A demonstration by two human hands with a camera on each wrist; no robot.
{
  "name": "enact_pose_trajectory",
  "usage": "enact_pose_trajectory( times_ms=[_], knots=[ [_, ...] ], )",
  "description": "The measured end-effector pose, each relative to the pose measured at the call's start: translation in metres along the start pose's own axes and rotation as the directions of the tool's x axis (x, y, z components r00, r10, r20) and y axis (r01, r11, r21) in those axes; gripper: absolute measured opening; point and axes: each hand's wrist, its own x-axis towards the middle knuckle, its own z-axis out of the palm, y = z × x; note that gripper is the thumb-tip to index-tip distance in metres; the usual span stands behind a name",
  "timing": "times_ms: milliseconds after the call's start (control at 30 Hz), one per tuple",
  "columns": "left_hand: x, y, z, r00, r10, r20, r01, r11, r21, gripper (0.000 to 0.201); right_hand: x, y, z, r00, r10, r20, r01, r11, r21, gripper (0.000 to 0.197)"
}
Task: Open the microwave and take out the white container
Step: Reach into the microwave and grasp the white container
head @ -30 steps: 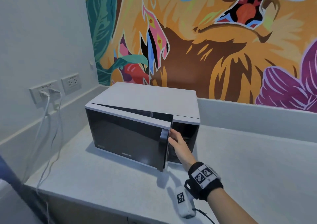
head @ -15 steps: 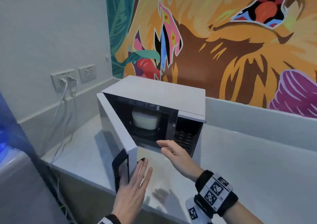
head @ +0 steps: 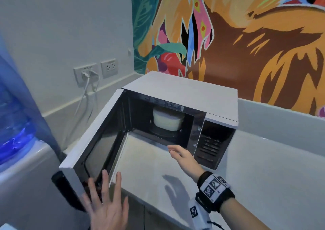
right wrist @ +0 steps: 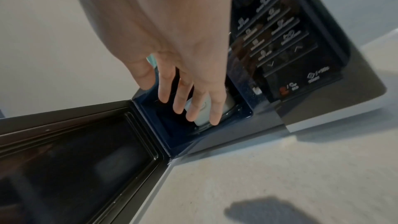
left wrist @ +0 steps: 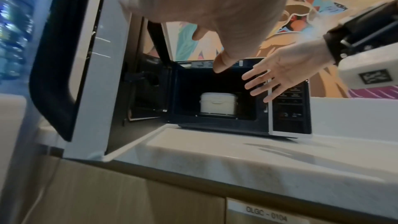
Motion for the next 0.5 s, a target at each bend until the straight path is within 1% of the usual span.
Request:
enact_pose_trajectory(
  times_ms=[67, 100, 167, 233, 267, 300, 333, 367, 400, 433, 467, 500],
  knots=[
    [-0.001, -0.005, 0.001, 0.999, -0.009, -0.030, 0.009, 1.000, -0.004, 0.079, 0.016, 0.000, 0.003, 1.000, 0.017, -0.001, -0.017, 1.000, 0.011, 0.028],
    [-0.001, -0.004, 0.001, 0.999, 0.005, -0.049, -0.006, 1.000, -0.009, 0.077, 0.025, -0.001, 0.004, 1.000, 0.016, -0.005, -0.016, 1.000, 0.017, 0.030],
    [0.007, 0.005, -0.004, 0.994, 0.072, -0.087, -0.076, 0.996, -0.041, 0.065, 0.043, -0.002, 0.002, 0.999, 0.032, -0.038, -0.031, 0.999, 0.030, 0.034],
    [0.024, 0.023, -0.008, 0.974, 0.205, -0.098, -0.219, 0.964, -0.153, 0.060, 0.063, -0.004, -0.002, 0.992, 0.073, -0.100, -0.067, 0.996, 0.059, 0.039],
    [0.038, 0.036, -0.008, 0.951, 0.297, -0.090, -0.309, 0.927, -0.212, 0.061, 0.072, -0.005, -0.004, 0.985, 0.099, -0.140, -0.089, 0.993, 0.078, 0.041],
    [0.054, 0.051, -0.007, 0.919, 0.389, -0.070, -0.393, 0.880, -0.267, 0.067, 0.082, -0.006, -0.005, 0.975, 0.134, -0.179, -0.117, 0.988, 0.102, 0.043],
    [0.075, 0.067, -0.003, 0.888, 0.457, -0.039, -0.448, 0.847, -0.286, 0.074, 0.094, -0.004, -0.006, 0.962, 0.165, -0.215, -0.137, 0.981, 0.139, 0.045],
    [0.098, 0.084, 0.003, 0.869, 0.494, 0.003, -0.470, 0.828, -0.306, 0.076, 0.104, -0.004, -0.006, 0.949, 0.204, -0.241, -0.160, 0.969, 0.187, 0.048],
    [0.123, 0.101, 0.009, 0.878, 0.474, 0.064, -0.431, 0.841, -0.328, 0.074, 0.116, 0.001, -0.006, 0.938, 0.233, -0.259, -0.172, 0.957, 0.235, 0.052],
    [0.150, 0.115, 0.016, 0.903, 0.413, 0.118, -0.348, 0.865, -0.362, 0.070, 0.125, 0.001, -0.007, 0.923, 0.264, -0.280, -0.189, 0.945, 0.267, 0.055],
    [0.176, 0.128, 0.024, 0.918, 0.341, 0.201, -0.248, 0.892, -0.377, 0.068, 0.134, 0.001, -0.009, 0.912, 0.292, -0.287, -0.212, 0.936, 0.281, 0.058],
    [0.200, 0.138, 0.033, 0.914, 0.279, 0.295, -0.155, 0.912, -0.380, 0.067, 0.137, -0.005, -0.011, 0.897, 0.333, -0.291, -0.256, 0.928, 0.273, 0.058]
  ],
)
